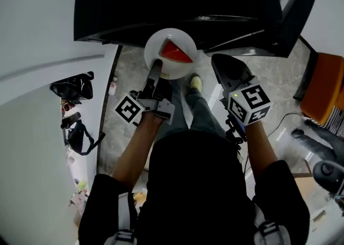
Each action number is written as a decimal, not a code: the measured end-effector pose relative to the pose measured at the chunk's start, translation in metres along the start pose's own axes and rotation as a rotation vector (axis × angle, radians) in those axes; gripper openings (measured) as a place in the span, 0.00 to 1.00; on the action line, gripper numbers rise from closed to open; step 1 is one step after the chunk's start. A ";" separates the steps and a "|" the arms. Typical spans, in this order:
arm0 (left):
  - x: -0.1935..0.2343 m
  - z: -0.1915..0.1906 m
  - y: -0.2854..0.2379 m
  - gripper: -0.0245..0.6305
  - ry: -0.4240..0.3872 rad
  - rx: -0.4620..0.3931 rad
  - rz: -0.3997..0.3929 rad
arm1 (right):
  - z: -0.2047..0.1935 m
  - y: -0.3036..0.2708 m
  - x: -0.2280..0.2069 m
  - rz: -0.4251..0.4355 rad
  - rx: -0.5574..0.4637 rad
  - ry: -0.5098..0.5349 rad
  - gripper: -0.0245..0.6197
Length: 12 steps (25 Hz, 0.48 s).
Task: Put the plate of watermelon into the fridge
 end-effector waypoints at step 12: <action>0.017 0.009 -0.022 0.11 0.004 -0.014 0.010 | -0.008 -0.025 -0.011 0.048 0.009 -0.016 0.06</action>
Point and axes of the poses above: the fingertips, and each gripper's own axes: y backward along the fingers, x to its left, z out of its top, the point moved 6 cm from there along y, backward along the fingers, and after that the axes turned 8 degrees about y, right-handed, at the moved point
